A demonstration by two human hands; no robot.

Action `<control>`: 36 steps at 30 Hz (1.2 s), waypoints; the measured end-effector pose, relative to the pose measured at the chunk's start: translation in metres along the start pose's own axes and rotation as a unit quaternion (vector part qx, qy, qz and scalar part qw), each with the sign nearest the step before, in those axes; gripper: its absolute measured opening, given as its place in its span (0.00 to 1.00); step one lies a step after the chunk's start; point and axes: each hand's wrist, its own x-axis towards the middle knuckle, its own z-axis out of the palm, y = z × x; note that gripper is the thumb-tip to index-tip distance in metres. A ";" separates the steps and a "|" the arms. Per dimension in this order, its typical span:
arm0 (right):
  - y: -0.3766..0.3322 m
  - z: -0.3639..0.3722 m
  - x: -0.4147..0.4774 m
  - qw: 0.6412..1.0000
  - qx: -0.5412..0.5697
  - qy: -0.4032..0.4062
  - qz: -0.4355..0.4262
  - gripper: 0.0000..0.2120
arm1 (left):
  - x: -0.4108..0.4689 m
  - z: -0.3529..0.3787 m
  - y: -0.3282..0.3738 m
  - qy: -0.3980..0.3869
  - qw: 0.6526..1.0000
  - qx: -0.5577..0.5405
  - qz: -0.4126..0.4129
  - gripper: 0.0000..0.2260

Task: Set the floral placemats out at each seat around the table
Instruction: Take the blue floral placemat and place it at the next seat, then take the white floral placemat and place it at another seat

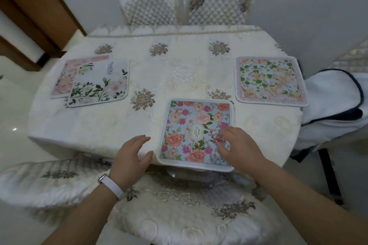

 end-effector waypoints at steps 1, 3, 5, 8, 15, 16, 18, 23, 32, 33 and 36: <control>-0.008 -0.003 0.004 0.999 -0.013 -0.009 -0.028 0.16 | -0.008 -0.006 0.004 0.015 1.000 0.008 0.001 0.19; -0.025 -0.005 0.012 0.995 -0.041 -0.032 -0.085 0.21 | -0.025 -0.016 0.009 0.044 0.999 0.027 -0.001 0.22; -0.046 -0.004 0.018 0.988 -0.066 -0.056 -0.126 0.20 | -0.042 -0.025 0.009 0.071 0.996 0.043 -0.012 0.23; -0.084 0.003 0.022 0.978 -0.077 -0.078 -0.178 0.19 | -0.072 -0.038 -0.002 0.099 0.993 0.057 -0.033 0.22; -0.194 0.034 0.014 0.953 -0.091 -0.108 -0.268 0.19 | -0.145 -0.080 -0.063 0.144 0.980 0.094 -0.096 0.20; -0.211 0.040 0.012 0.950 -0.095 -0.110 -0.278 0.18 | -0.156 -0.086 -0.074 0.145 0.978 0.099 -0.109 0.20; -0.245 0.055 0.008 0.945 -0.103 -0.113 -0.289 0.18 | -0.178 -0.100 -0.099 0.146 0.975 0.101 -0.130 0.21; -0.345 0.104 -0.009 0.932 -0.116 -0.129 -0.319 0.24 | -0.243 -0.147 -0.175 0.183 0.966 0.098 -0.156 0.20; -0.514 0.189 -0.046 0.916 -0.094 -0.119 -0.372 0.19 | -0.355 -0.216 -0.305 0.243 0.940 0.043 -0.237 0.23; -0.529 0.196 -0.050 0.911 -0.094 -0.121 -0.382 0.18 | -0.365 -0.221 -0.314 0.249 0.937 0.039 -0.244 0.24; -0.568 0.212 -0.055 0.899 -0.099 -0.130 -0.407 0.20 | -0.389 -0.235 -0.337 0.264 0.927 0.030 -0.266 0.25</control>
